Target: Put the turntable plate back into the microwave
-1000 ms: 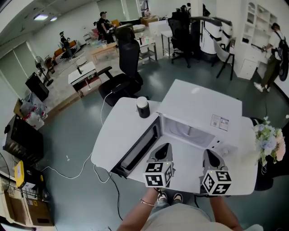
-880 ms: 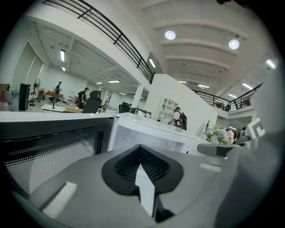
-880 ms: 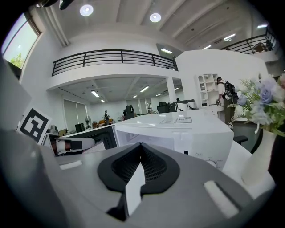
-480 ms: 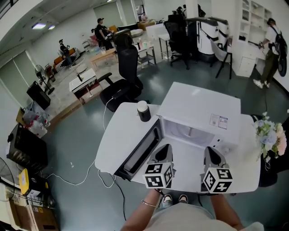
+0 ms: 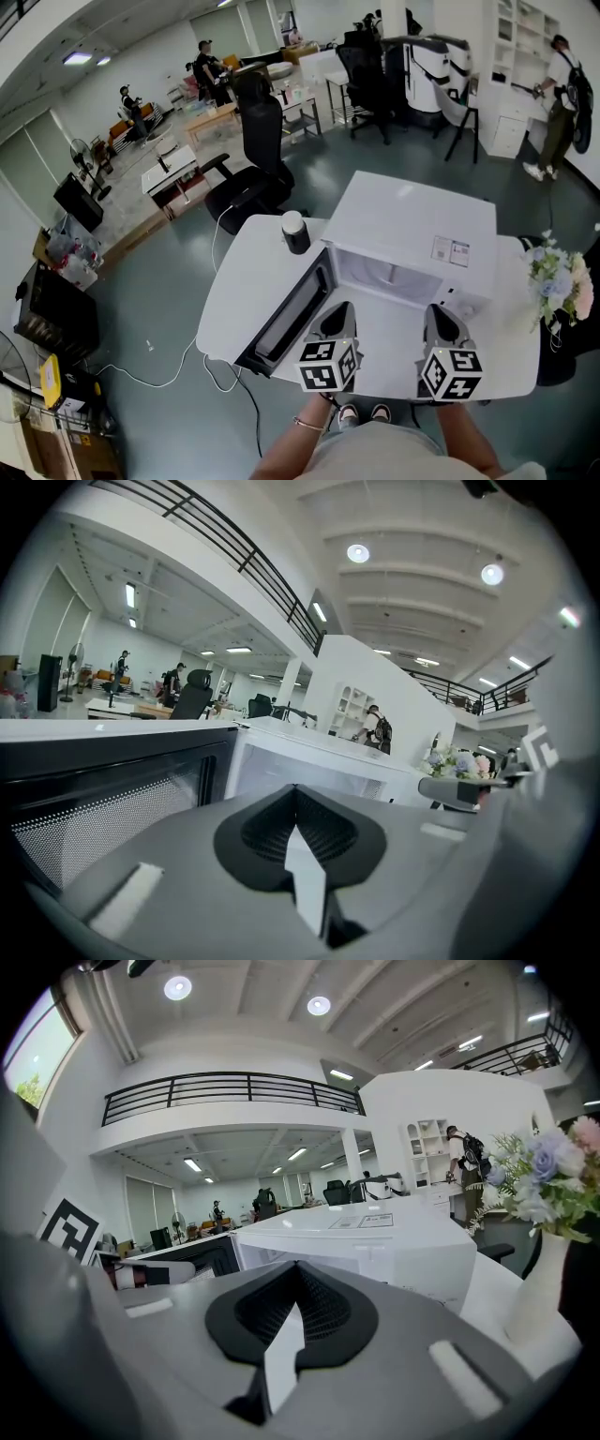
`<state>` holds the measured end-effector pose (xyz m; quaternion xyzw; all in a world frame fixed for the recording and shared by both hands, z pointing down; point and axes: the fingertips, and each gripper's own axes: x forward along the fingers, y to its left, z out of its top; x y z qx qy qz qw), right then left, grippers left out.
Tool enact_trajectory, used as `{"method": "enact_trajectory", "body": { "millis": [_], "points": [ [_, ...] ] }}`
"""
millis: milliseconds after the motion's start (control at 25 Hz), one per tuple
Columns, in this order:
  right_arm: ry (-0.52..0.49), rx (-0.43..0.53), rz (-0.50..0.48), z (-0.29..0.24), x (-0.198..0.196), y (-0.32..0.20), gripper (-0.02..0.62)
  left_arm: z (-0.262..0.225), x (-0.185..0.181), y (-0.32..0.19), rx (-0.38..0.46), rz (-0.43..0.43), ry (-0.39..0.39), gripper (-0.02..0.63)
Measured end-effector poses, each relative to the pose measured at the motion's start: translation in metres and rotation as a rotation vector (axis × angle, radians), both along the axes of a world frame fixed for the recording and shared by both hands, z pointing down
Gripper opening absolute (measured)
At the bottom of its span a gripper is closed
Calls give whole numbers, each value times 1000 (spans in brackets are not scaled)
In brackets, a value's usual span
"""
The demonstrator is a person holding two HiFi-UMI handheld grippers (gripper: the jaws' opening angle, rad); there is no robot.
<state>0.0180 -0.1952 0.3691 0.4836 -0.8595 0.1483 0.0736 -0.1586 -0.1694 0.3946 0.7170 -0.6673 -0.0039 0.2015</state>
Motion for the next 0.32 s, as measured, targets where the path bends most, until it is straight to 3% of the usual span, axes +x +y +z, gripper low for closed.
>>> {"method": "enact_trajectory", "body": {
  "millis": [320],
  "points": [
    [-4,-4,0,1,5,-3,9,2,3,-3,-11,-5,-14,0]
  ]
}}
